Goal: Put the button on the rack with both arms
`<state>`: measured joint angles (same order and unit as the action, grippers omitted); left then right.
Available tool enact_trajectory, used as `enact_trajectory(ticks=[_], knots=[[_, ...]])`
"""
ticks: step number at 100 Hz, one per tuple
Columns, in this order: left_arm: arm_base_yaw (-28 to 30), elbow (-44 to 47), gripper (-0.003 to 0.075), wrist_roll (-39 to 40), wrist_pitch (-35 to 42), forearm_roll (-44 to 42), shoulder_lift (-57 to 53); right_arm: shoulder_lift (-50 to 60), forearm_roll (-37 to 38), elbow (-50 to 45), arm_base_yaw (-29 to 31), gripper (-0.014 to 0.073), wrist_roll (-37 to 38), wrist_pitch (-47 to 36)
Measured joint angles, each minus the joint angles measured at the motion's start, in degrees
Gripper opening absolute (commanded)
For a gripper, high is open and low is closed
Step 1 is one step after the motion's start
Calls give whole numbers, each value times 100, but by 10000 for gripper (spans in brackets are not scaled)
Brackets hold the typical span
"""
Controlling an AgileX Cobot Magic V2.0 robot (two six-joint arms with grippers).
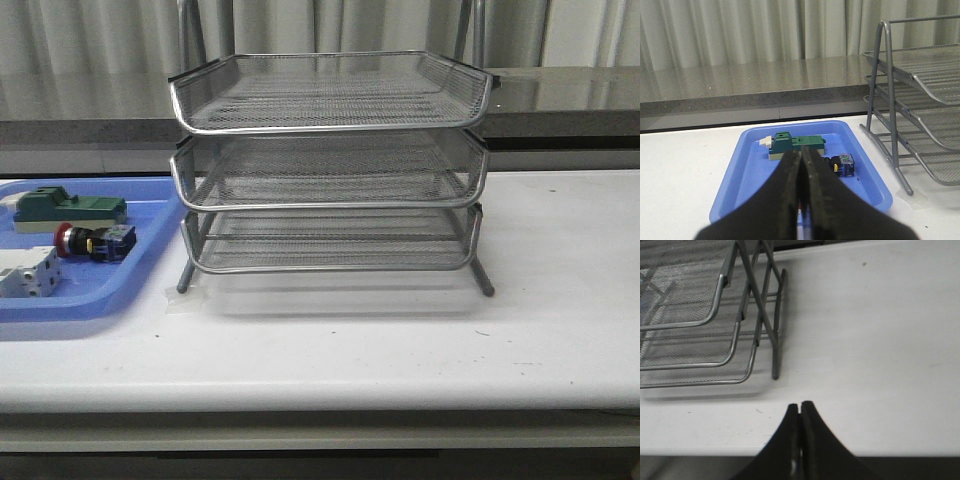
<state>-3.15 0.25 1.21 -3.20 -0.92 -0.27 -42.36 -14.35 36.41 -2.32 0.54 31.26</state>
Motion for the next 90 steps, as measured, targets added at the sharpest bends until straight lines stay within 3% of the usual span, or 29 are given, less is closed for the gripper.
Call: enact_trajectory(ticks=[14, 21, 28, 40, 47, 70, 90], knots=[[0, 0, -20, 0, 0, 0, 0, -591, -926, 10, 0, -48, 0, -87], [0, 0, -20, 0, 0, 0, 0, -861, -1292, 10, 0, 1, -14, -154], [0, 0, -20, 0, 0, 0, 0, -1109, -1594, 10, 0, 108, -54, -238], [0, 0, -20, 0, 0, 0, 0, -1472, -2034, 23, 0, 368, -121, -402], [0, 0, -20, 0, 0, 0, 0, -1655, -2271, 23, 0, 445, -161, -522], [0, 0, -20, 0, 0, 0, 0, -2282, -3656, 23, -49, 444, -1109, -859], [0, 0, -20, 0, 0, 0, 0, -2949, -6029, 25, -381, 444, -3287, -987]])
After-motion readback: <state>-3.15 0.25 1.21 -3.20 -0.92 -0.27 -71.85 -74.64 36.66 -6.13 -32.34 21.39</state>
